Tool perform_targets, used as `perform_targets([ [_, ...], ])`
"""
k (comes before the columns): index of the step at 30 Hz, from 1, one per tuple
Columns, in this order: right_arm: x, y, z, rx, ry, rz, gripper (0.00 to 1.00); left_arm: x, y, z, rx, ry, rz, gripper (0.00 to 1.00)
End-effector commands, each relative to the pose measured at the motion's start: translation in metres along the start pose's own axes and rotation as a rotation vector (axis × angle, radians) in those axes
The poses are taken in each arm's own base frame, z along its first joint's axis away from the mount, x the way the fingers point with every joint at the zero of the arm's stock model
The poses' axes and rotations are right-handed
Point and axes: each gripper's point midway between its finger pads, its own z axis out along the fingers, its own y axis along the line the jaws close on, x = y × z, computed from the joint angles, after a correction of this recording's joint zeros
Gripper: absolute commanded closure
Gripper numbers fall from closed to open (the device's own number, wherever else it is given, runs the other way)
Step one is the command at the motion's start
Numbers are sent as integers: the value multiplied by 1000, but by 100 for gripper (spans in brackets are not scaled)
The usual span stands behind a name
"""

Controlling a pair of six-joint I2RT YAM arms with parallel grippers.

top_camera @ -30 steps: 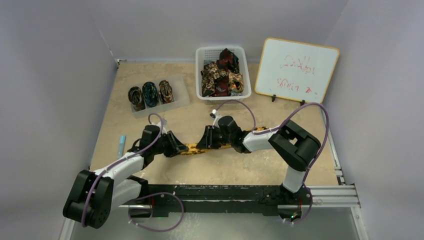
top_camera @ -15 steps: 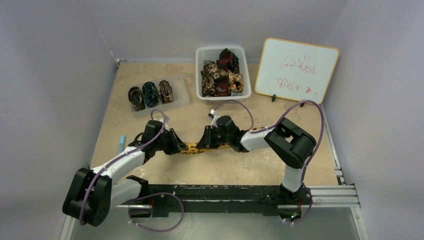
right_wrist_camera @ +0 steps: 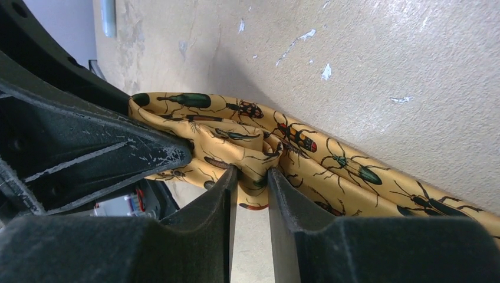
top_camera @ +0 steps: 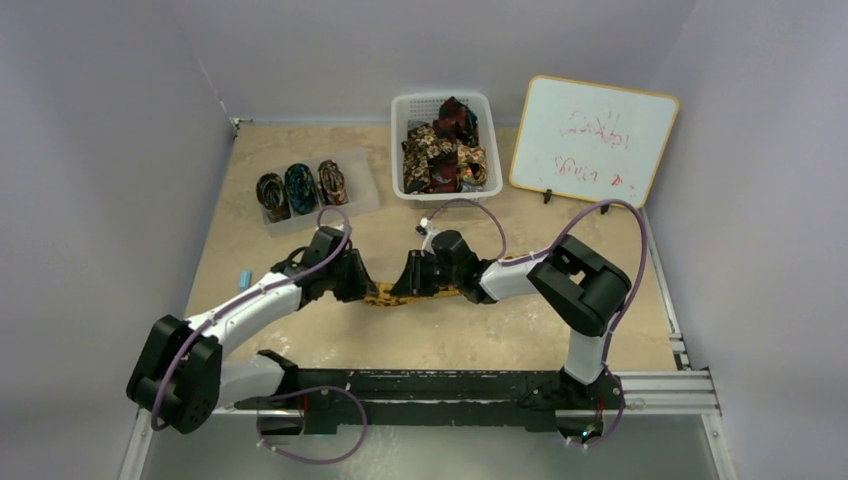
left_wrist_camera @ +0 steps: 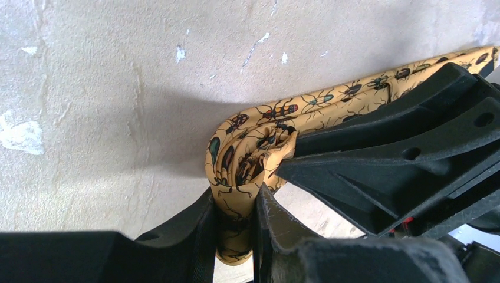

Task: Roll the ties
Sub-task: Roll the tie at the center of the board.

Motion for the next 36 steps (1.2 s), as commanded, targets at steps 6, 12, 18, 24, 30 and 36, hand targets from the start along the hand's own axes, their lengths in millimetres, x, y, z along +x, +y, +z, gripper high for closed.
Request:
perform_targets([
  [6, -12, 21, -5, -48, -19, -10, 61, -23, -7, -10, -186, -71, 56, 81],
  [12, -24, 22, -11, -20, -78, -38, 61, -28, -16, -19, -218, -92, 85, 81],
  [18, -29, 19, -5, -4, -86, -49, 69, -26, -15, -13, -303, -69, 127, 81],
  [24, -34, 14, 3, 16, -95, -48, 81, -25, -19, -10, -370, -80, 142, 81],
  [30, -30, 9, 11, 21, -67, -41, 84, -28, -26, -12, -390, -90, 156, 81],
  [36, -27, 12, 14, -5, -43, -43, 84, -28, -30, -13, -413, -93, 168, 81],
])
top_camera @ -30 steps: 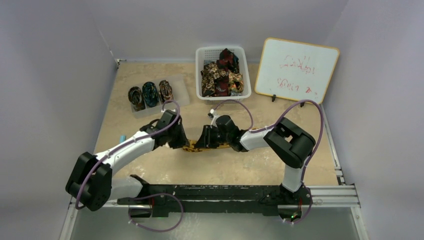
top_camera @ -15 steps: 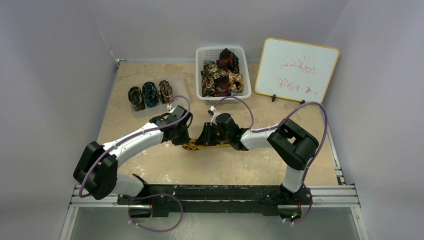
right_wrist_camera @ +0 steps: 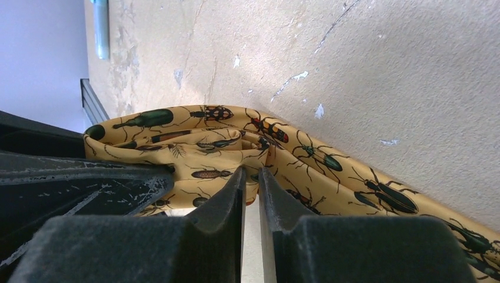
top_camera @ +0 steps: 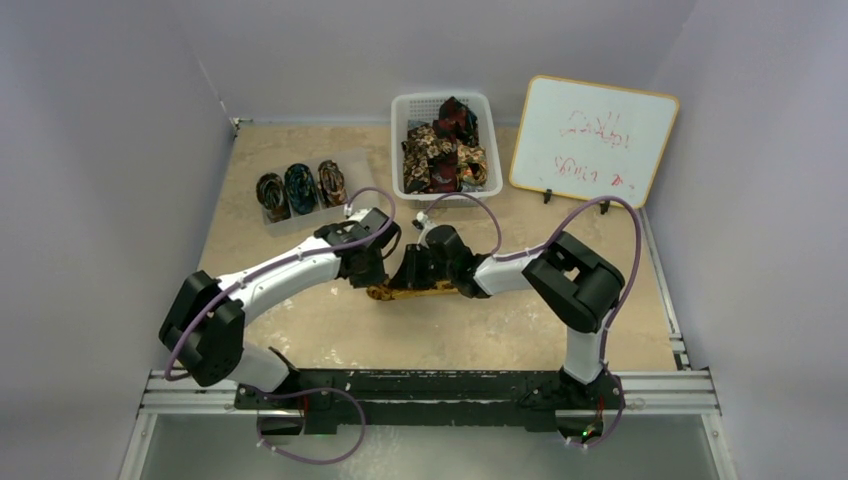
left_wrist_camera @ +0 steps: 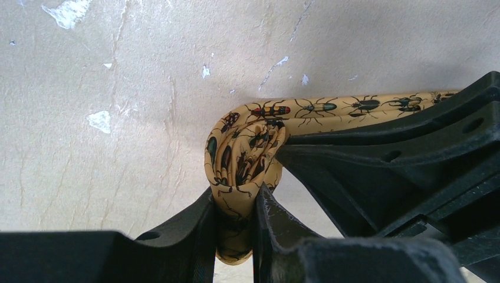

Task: Roll the ties
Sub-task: Roll the tie at the center of the board.

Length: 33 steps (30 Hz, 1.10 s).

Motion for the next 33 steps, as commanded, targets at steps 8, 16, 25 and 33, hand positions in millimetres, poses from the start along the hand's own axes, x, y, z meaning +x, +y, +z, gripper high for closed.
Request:
perform_targets([
  [8, -1, 24, 6, -116, 41, -19, 84, -9, -13, -5, -49, -33, 18, 81],
  [16, -4, 21, -9, -160, 38, 35, 84, -10, -20, -4, -99, -25, 25, 80],
  [25, -24, -24, -53, -7, -104, 79, 77, -8, -26, 2, -134, -20, 45, 80],
  [33, -45, -52, -100, 124, -291, 119, 69, -4, -47, 9, -122, -12, 92, 75],
])
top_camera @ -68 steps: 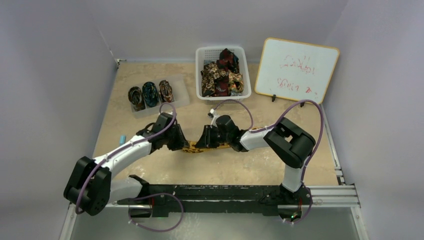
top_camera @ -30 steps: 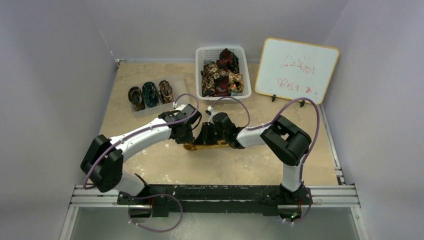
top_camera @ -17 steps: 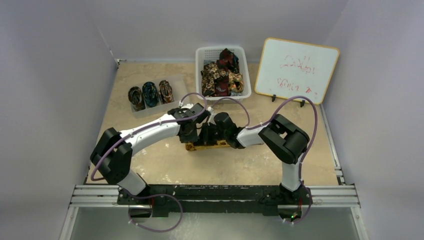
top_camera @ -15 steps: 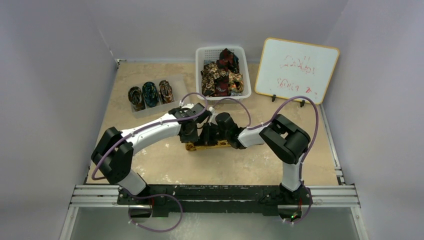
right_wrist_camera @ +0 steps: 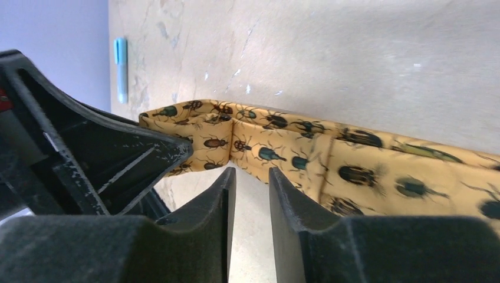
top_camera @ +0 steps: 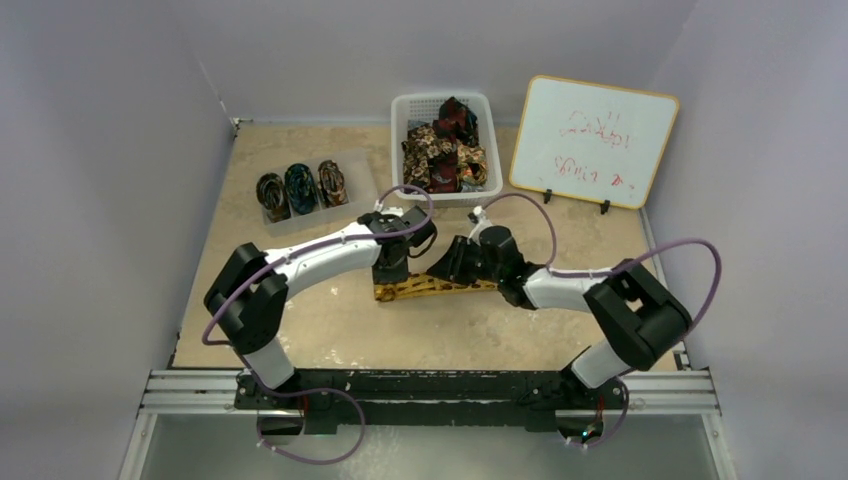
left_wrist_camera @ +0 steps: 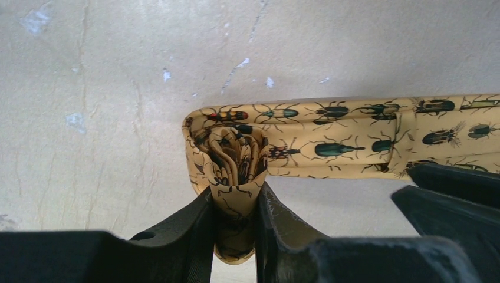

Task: Roll the ties
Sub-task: Roll the tie at the center of the board.

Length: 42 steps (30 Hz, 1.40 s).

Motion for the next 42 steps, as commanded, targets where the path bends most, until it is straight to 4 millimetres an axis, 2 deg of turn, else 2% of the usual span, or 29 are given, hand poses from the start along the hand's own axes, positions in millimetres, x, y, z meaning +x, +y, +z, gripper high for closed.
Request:
perform_targets([
  [1, -22, -19, -20, 100, -130, 16, 68, -7, -18, -1, 12, -25, 4, 74],
  [6, -37, -17, -43, 111, -229, 15, 56, -5, -37, 7, 27, -16, 34, 64],
  [9, -46, -14, -56, 120, -288, 5, 49, -2, -56, 11, 72, -7, 63, 55],
  [14, -51, -8, -68, 112, -319, -13, 42, 5, -77, 18, 152, 22, 83, 47],
  [17, -49, -7, -68, 105, -305, -37, 39, 0, -83, 6, 200, 8, 72, 45],
  [19, -49, -1, -69, 79, -300, -64, 32, -9, -82, -12, 241, -31, 49, 41],
  [20, -48, 2, -69, 62, -290, -86, 30, -9, -78, -16, 249, -40, 42, 39],
  [24, -50, 26, -68, -45, -274, -214, 20, -23, -70, -56, 379, -136, 0, 30],
  [25, -55, 33, -69, -66, -287, -260, 19, -24, -67, -62, 402, -152, -3, 25],
  [26, -66, 41, -71, -81, -328, -298, 19, -25, -63, -67, 424, -167, -7, 24],
  [29, -78, 64, -78, -160, -394, -416, 20, -26, -46, -73, 452, -176, -43, 22],
  [34, -73, 87, -79, -278, -397, -680, 16, -22, -8, -58, 511, -147, -124, 22],
  [37, -67, 91, -61, -275, -328, -881, 21, -24, 17, -50, 543, -163, -191, 21],
  [38, -62, 93, -53, -271, -296, -931, 22, -19, 20, -48, 570, -151, -197, 20],
  [39, -56, 90, -42, -250, -251, -1049, 21, -21, 28, -44, 590, -149, -228, 20],
  [40, -34, 83, -26, -228, -148, -1141, 21, -23, 32, -42, 623, -151, -245, 20],
  [42, -12, 73, -6, -191, -18, -1313, 20, -18, 43, -33, 650, -117, -282, 20],
])
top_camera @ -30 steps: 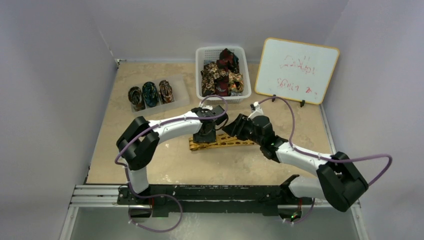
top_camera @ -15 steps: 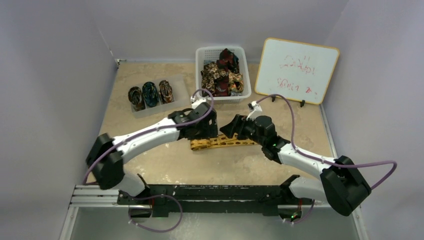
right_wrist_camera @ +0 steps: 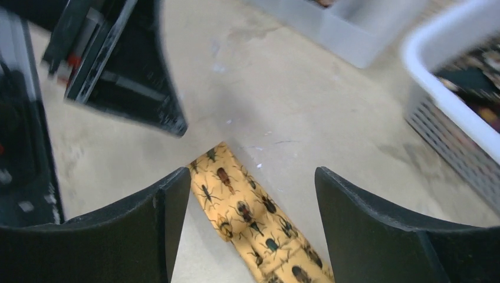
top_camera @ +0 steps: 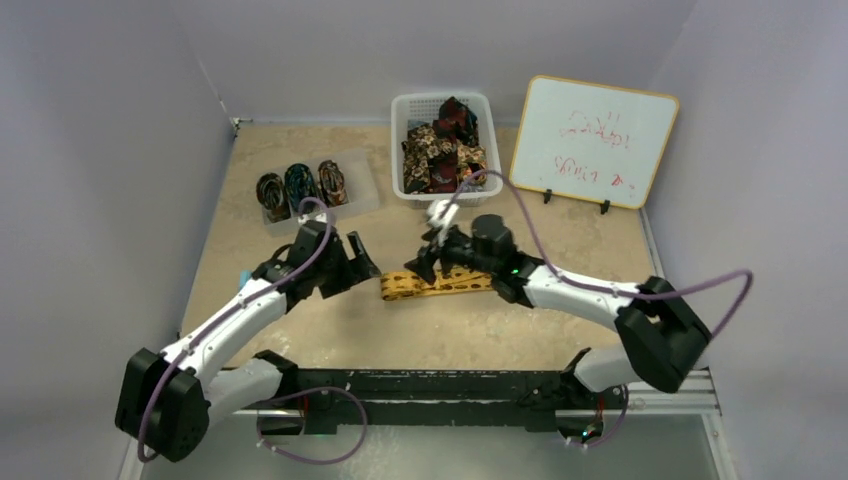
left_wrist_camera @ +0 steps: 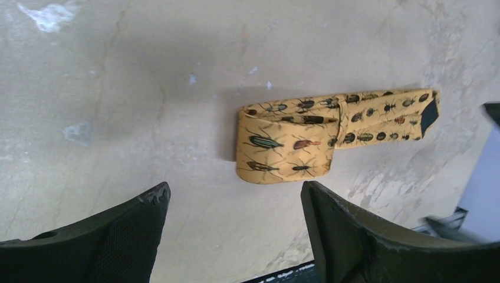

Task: Roll the ties
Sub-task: Roll the tie at the center of the board.

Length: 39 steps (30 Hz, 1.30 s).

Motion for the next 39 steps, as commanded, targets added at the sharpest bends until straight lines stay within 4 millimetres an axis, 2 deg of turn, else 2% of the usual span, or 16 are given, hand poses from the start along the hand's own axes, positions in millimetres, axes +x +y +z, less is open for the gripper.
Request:
perform_targets([
  [1, 45, 24, 28, -140, 251, -450, 19, -6, 0, -2, 176, 12, -46, 20],
  [3, 51, 21, 40, -156, 303, -488, 17, -5, 12, 0, 193, 17, -90, 20],
  [5, 61, 24, 45, -205, 352, -514, 9, -7, 16, -2, 232, 16, -114, 20],
  [11, 73, 29, 55, -265, 395, -556, 8, -9, 34, -3, 241, 14, -150, 20],
  [17, 95, 26, 58, -303, 478, -557, 8, -8, 40, -3, 236, 26, -148, 20],
  [24, 115, 23, 65, -339, 538, -562, 8, -12, 34, -8, 258, 15, -139, 20],
  [28, 124, 25, 73, -372, 556, -550, 14, -11, 36, -6, 251, 21, -143, 20],
  [31, 128, 27, 76, -393, 559, -543, 23, -11, 37, -5, 248, 21, -148, 20],
  [34, 131, 30, 77, -417, 561, -542, 37, -11, 37, -5, 248, 18, -151, 20],
  [39, 139, 38, 80, -442, 565, -532, 49, -10, 40, -4, 230, 17, -162, 20],
])
